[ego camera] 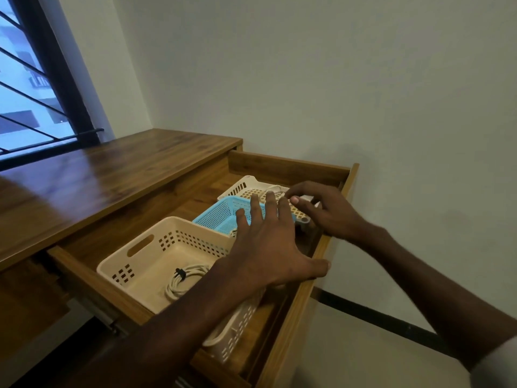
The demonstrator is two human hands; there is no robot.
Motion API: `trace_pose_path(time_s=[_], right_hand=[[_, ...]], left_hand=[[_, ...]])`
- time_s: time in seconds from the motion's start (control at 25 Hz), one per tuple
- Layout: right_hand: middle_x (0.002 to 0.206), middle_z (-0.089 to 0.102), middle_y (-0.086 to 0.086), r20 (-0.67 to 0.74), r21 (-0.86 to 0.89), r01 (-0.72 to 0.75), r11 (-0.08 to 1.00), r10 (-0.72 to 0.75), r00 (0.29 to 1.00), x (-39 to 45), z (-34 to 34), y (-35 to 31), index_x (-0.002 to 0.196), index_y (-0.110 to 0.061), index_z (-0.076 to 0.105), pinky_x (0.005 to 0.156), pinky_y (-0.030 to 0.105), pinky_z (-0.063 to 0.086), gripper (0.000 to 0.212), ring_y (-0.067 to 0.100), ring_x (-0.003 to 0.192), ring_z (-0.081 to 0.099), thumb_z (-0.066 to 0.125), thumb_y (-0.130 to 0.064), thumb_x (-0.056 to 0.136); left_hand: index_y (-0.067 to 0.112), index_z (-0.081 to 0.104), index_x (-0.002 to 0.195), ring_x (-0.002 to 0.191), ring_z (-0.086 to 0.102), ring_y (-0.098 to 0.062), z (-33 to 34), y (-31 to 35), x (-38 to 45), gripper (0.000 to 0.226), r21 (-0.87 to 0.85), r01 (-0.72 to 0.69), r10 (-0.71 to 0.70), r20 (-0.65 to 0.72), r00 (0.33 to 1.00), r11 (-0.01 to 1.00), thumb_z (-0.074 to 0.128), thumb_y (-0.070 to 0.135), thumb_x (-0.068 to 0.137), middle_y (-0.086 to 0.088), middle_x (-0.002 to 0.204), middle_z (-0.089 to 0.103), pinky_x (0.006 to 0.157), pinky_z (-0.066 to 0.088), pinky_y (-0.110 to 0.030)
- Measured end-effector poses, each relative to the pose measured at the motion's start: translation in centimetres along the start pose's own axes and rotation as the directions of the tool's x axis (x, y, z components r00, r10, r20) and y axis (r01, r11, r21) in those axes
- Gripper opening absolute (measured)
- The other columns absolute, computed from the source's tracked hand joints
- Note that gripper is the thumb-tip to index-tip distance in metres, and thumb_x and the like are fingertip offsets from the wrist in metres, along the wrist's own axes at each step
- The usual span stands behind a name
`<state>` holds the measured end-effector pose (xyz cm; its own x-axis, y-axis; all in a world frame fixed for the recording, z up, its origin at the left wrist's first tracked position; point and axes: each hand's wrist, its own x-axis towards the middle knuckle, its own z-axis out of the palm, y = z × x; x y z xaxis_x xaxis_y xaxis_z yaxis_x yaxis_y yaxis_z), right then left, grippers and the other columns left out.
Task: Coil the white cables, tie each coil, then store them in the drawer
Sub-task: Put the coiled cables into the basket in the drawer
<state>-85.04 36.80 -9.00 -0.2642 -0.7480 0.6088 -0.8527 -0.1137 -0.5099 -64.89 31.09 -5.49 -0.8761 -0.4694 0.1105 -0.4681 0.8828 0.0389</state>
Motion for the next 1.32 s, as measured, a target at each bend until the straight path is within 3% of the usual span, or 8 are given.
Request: trace_pose_path(time_s=[0.24,0.4,0.64,0.76,0.88,1.0,1.16,1.32], right_hand=[[0.126,0.069,-0.017,-0.07,-0.025,-0.066,0.998,0.064,0.995,0.9,1.9,1.1,0.125,-0.031,0.07,0.088,0.043,0.057,0.041,0.007,0.117,0.062,0.046,-0.055,0.103],[0.125,0.069,-0.015,-0.076,-0.003,-0.048,0.999,0.048,0.996,2.3,3.8,0.8,0.123,-0.029,0.07,0.088,0.037,0.056,0.033,0.005,0.116,0.062,0.048,-0.047,0.106],[0.126,0.07,-0.005,-0.197,0.051,-0.019,0.999,0.028,0.98,5.6,7.5,-0.5,0.125,-0.02,0.069,0.078,0.016,0.048,0.038,0.008,0.112,0.063,0.044,-0.04,0.106],[0.135,0.067,-0.001,-0.209,0.089,-0.004,0.996,0.022,0.978,7.1,9.4,-1.5,0.132,-0.018,0.066,0.083,0.01,0.049,0.037,0.01,0.12,0.063,0.043,-0.033,0.107],[0.153,0.054,-0.003,-0.063,0.178,0.023,0.984,-0.012,0.998,8.3,10.6,-1.9,0.142,-0.02,0.059,0.106,0.019,0.047,0.045,0.01,0.14,0.049,0.047,-0.023,0.1],[0.167,0.034,-0.013,0.219,0.24,0.035,0.97,-0.089,0.972,10.1,10.4,-2.0,0.155,-0.029,0.044,0.122,0.034,0.028,0.06,0.007,0.157,0.022,0.051,-0.024,0.096],[0.172,0.016,-0.014,0.542,0.053,0.063,0.997,-0.081,0.836,13.4,10.9,-3.2,0.164,-0.04,0.017,0.126,0.047,0.025,0.084,0.004,0.154,0.015,0.063,-0.059,0.095],[0.174,0.006,-0.011,0.655,-0.031,0.132,0.991,-0.079,0.752,16.3,12.7,-3.7,0.166,-0.034,0.009,0.122,0.036,0.021,0.113,0.006,0.154,0.008,0.082,-0.055,0.082]], left_hand=[[0.02,-0.012,0.163,0.158,-0.019,-0.038,0.6,-1.1,0.5,0.134,0.034,0.069,-0.069,-0.001,0.998,0.997,0.05,0.094,0.07,-0.006,0.173,-0.018,0.125,0.0,-0.065],[0.019,-0.012,0.163,0.159,-0.014,-0.038,0.4,-3.3,0.2,0.138,0.043,0.132,-0.132,0.008,0.991,0.99,0.038,0.097,0.061,-0.006,0.174,-0.016,0.126,0.002,-0.062],[0.017,-0.01,0.164,0.159,-0.014,-0.039,-0.2,-7.5,0.2,0.135,0.101,0.246,-0.247,-0.001,0.969,0.964,0.043,0.099,0.071,-0.01,0.173,-0.017,0.127,0.003,-0.061],[0.014,-0.008,0.164,0.158,-0.014,-0.041,-0.6,-9.8,0.4,0.14,0.11,0.301,-0.3,-0.032,0.953,0.947,0.044,0.1,0.068,-0.013,0.173,-0.015,0.126,0.0,-0.06],[0.011,-0.007,0.164,0.158,-0.012,-0.043,-1.4,-11.9,0.5,0.143,0.144,0.355,-0.351,-0.054,0.935,0.924,0.046,0.1,0.067,-0.016,0.173,-0.013,0.126,-0.002,-0.059],[0.008,-0.003,0.165,0.159,-0.007,-0.043,-2.2,-13.9,0.9,0.144,0.122,0.396,-0.389,-0.077,0.918,0.91,0.052,0.099,0.066,-0.019,0.173,-0.007,0.126,0.001,-0.059],[0.008,0.008,0.164,0.158,0.005,-0.043,-2.1,-17.2,1.1,0.142,0.095,0.418,-0.401,-0.158,0.902,0.903,0.054,0.098,0.065,-0.02,0.172,0.008,0.127,0.011,-0.059],[0.006,0.016,0.162,0.157,0.01,-0.045,-2.5,-20.7,1.4,0.142,0.063,0.455,-0.436,-0.199,0.878,0.888,0.05,0.102,0.062,-0.023,0.17,0.014,0.127,0.013,-0.059]])
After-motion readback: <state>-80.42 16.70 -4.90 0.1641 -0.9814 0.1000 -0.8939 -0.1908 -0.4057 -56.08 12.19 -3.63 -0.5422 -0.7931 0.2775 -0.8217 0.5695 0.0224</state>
